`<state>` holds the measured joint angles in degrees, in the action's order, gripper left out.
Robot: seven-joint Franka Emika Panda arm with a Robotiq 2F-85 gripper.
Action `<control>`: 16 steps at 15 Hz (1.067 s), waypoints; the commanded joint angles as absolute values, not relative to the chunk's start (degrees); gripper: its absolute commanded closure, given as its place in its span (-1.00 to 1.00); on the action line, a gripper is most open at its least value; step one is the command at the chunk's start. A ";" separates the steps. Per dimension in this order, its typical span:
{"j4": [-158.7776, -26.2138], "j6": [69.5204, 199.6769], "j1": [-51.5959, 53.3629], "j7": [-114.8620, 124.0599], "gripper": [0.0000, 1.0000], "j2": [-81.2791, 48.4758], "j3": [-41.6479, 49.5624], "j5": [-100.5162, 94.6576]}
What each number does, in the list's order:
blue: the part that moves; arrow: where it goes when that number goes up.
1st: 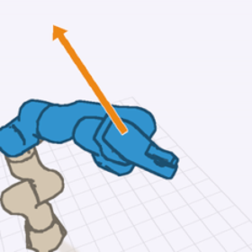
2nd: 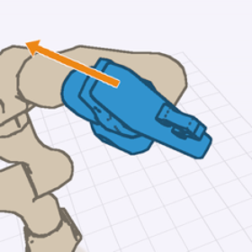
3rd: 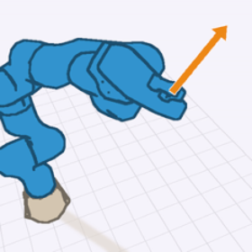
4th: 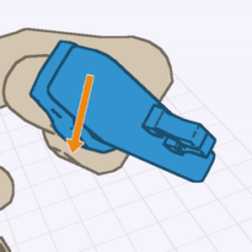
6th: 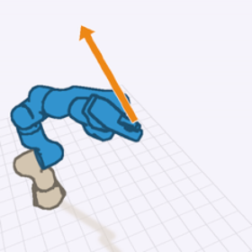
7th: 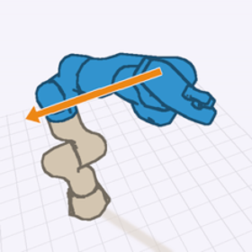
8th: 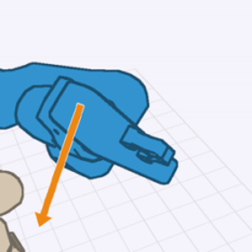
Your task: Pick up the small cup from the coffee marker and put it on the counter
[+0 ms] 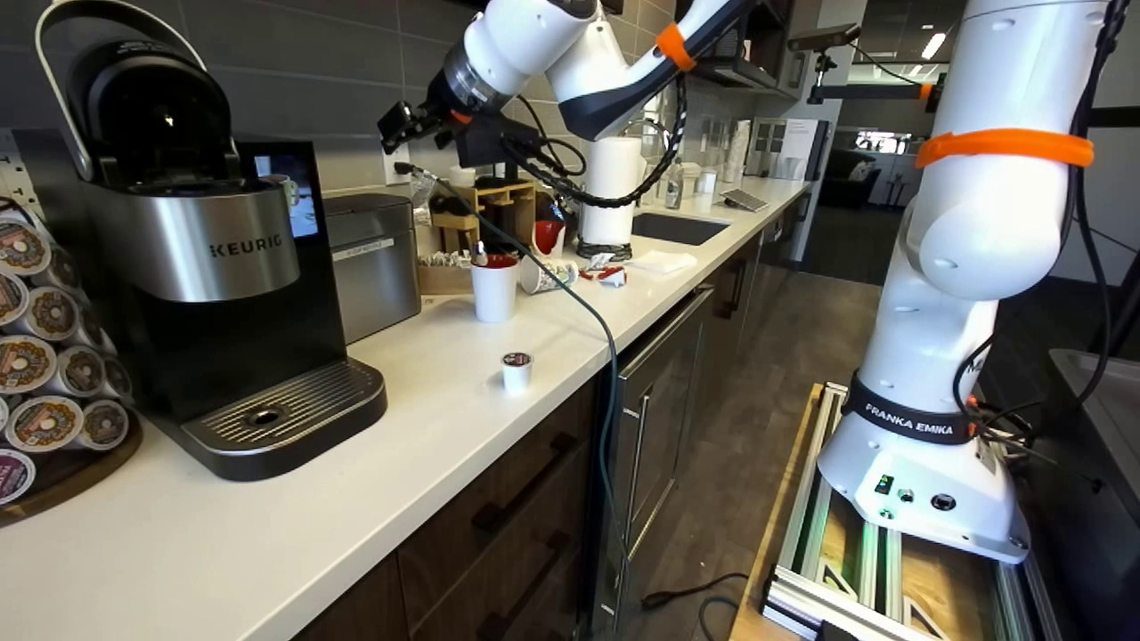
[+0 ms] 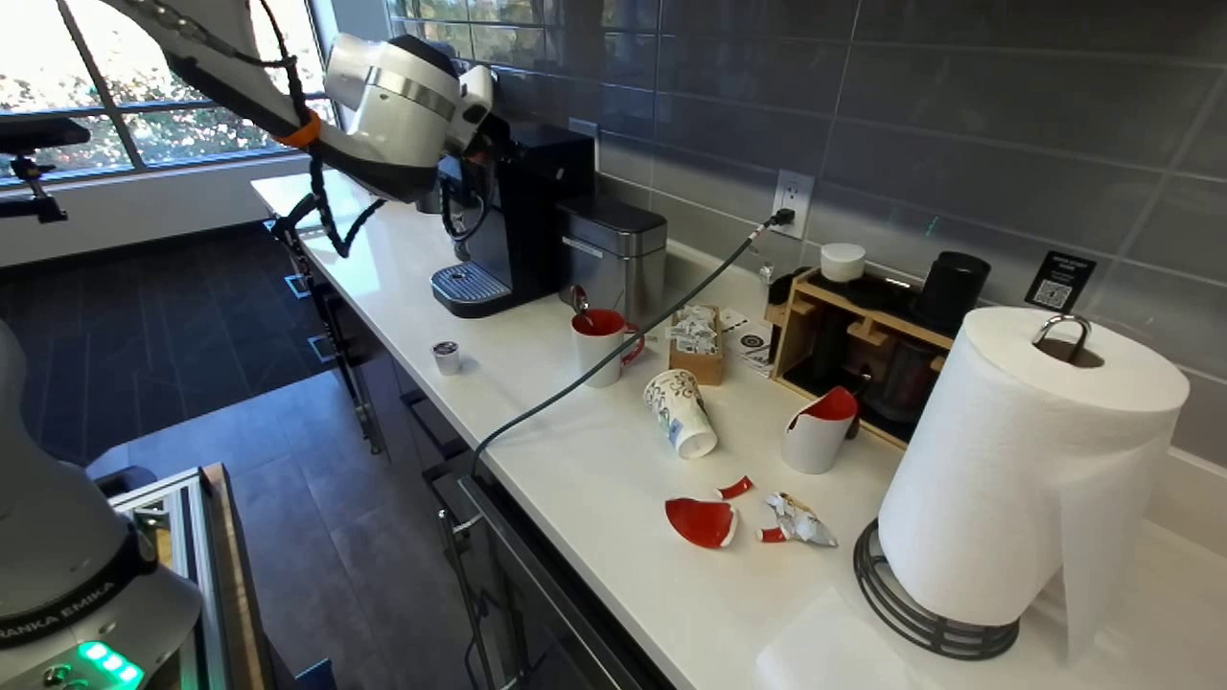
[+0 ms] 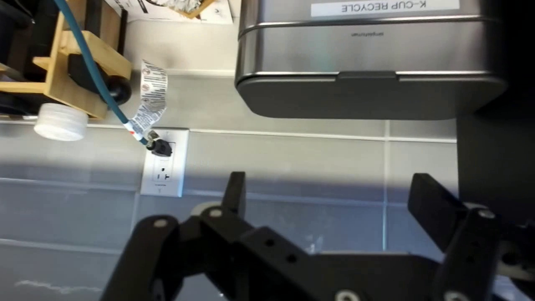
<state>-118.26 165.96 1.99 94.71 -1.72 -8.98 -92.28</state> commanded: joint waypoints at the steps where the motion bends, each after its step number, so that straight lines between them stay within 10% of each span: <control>1: -112.58 171.35 1.95 101.43 -1.00 -10.16 -8.89 -104.52; 16: -108.25 174.06 0.36 102.37 -1.00 -17.51 -7.90 -105.30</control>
<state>-109.91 172.18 1.11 102.96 -15.55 -8.25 -107.03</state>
